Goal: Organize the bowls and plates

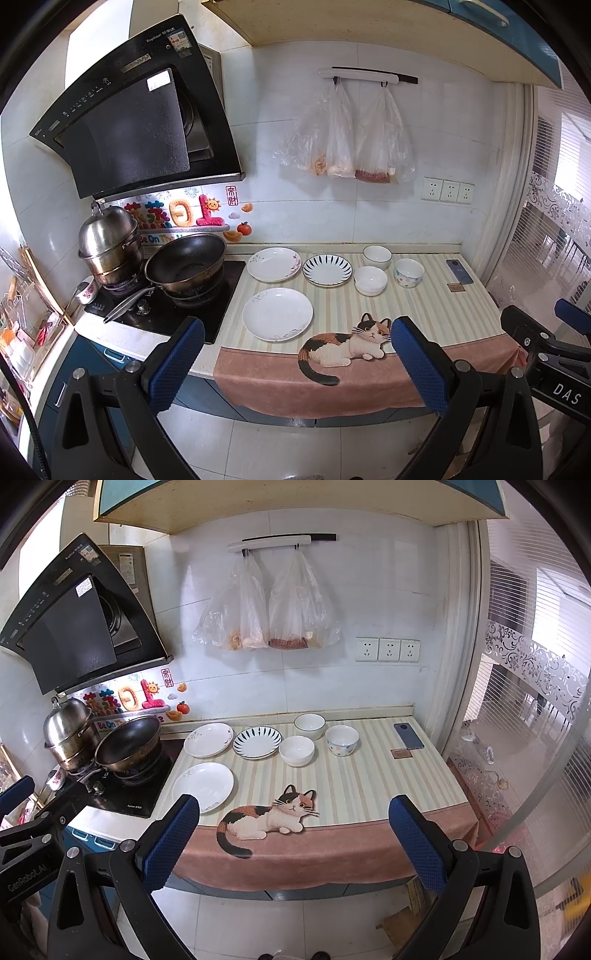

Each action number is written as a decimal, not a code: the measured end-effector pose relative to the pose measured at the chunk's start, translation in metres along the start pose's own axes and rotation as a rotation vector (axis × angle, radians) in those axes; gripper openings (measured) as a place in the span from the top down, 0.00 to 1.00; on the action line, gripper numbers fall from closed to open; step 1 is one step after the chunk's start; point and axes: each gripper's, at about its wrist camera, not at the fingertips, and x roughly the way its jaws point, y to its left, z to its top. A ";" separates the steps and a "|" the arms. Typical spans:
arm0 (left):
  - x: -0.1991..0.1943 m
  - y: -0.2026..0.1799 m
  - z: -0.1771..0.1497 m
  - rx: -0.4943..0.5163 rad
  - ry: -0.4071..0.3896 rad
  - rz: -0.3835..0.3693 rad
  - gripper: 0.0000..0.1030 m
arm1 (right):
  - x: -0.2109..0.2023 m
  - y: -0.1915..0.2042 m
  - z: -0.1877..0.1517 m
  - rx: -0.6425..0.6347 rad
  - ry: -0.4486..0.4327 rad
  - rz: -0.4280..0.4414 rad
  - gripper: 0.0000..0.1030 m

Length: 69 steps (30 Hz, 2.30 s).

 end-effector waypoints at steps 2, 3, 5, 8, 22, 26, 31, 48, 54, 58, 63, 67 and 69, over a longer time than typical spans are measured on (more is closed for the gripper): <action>0.000 0.000 -0.001 0.001 -0.002 0.000 0.00 | 0.000 0.000 0.000 0.000 0.000 0.000 0.00; 0.000 0.000 0.000 0.002 -0.002 0.000 0.00 | 0.000 0.000 0.000 0.000 0.000 0.000 0.00; 0.000 0.000 -0.001 0.000 -0.002 -0.001 0.00 | 0.000 0.000 0.000 0.000 0.000 0.000 0.00; 0.000 0.000 -0.001 0.001 -0.003 0.000 0.00 | 0.002 0.001 0.001 0.000 0.000 0.001 0.00; 0.002 0.001 0.000 0.002 -0.001 0.001 0.00 | 0.003 0.002 0.002 0.002 -0.001 0.002 0.00; 0.003 0.002 0.001 0.003 -0.002 0.001 0.00 | 0.003 0.001 0.002 0.002 -0.002 0.002 0.00; 0.003 0.002 0.001 0.003 -0.001 0.000 0.00 | 0.003 0.002 0.003 0.004 -0.001 0.003 0.00; 0.183 0.090 -0.028 -0.058 0.219 0.077 0.00 | 0.140 0.030 -0.026 0.120 0.225 0.172 0.00; 0.287 0.119 -0.044 -0.125 0.382 0.094 0.01 | 0.260 0.054 -0.038 0.089 0.374 0.225 0.00; 0.360 0.136 -0.048 -0.157 0.468 0.110 0.01 | 0.352 0.073 -0.040 0.081 0.466 0.289 0.00; 0.449 0.152 -0.054 -0.220 0.588 0.070 0.03 | 0.470 0.101 -0.038 0.069 0.578 0.373 0.01; 0.517 0.155 -0.062 -0.216 0.697 0.031 0.19 | 0.560 0.127 -0.041 0.058 0.670 0.431 0.07; 0.541 0.155 -0.067 -0.218 0.737 0.020 0.34 | 0.596 0.139 -0.044 0.052 0.716 0.452 0.14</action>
